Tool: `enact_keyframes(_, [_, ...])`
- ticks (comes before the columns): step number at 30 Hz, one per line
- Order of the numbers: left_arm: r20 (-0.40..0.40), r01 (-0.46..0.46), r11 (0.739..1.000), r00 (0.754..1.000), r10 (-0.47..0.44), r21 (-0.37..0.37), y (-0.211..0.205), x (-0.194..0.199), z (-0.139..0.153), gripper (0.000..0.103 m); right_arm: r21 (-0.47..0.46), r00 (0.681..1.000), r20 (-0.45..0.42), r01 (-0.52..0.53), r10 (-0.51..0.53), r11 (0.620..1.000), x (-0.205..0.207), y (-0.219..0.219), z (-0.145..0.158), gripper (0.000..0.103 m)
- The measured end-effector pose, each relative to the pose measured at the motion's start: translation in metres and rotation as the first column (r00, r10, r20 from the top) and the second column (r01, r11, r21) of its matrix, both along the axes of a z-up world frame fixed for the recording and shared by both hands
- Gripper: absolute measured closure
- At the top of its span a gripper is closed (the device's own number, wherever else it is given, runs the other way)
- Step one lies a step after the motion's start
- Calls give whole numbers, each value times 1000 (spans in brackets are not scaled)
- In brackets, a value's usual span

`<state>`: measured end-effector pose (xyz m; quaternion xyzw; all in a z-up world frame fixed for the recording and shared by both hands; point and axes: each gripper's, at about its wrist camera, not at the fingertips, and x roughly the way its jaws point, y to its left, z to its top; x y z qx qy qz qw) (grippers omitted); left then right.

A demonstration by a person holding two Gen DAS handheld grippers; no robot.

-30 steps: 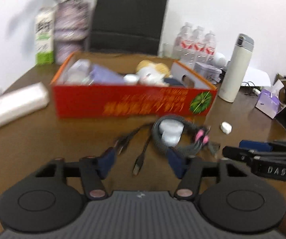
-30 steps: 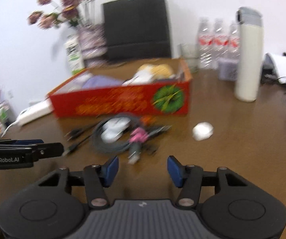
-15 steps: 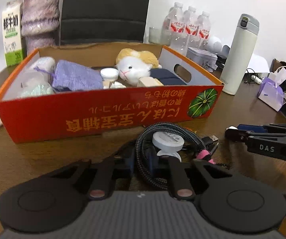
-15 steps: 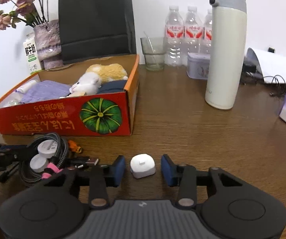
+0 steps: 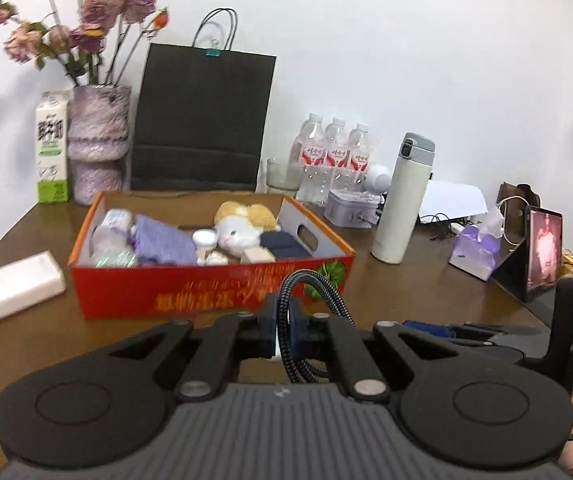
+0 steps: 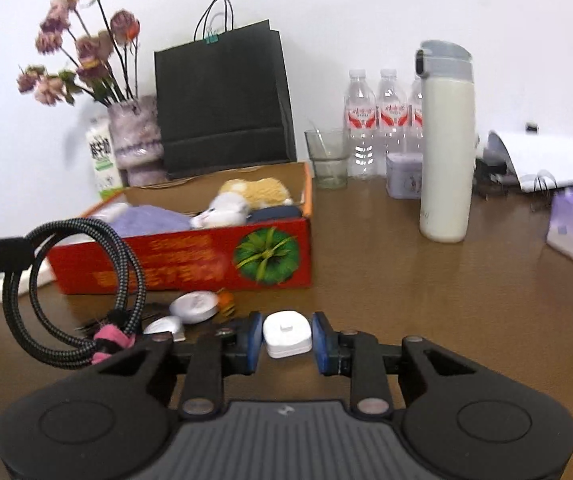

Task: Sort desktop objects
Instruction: 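Carry the black cable with the left tool while the right tool carries the white case toward the box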

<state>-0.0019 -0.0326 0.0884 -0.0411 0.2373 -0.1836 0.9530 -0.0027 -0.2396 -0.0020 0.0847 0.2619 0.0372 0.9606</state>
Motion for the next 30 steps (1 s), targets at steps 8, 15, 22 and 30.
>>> enact_keyframes(8, [-56, -53, 998, 997, 50, -43, 35, -36, -3, 97, -8, 997, 12, -77, 77, 997, -48, 37, 17, 78])
enact_keyframes(15, [-24, -52, 996, 998, 50, -66, 47, -56, 5, 97, -42, 989, 49, -138, 140, 990, -67, 69, 35, 78])
enact_keyframes(22, [70, -3, 1000, 998, 5, -27, 38, -31, 34, 97, -80, 985, 97, -132, 139, 988, -56, 69, 59, 78])
enact_keyframes(30, [80, 28, 999, 996, -26, -34, 47, 83, 80, 97, -81, 981, 150, -113, 124, 990, 43, 38, 108, 78])
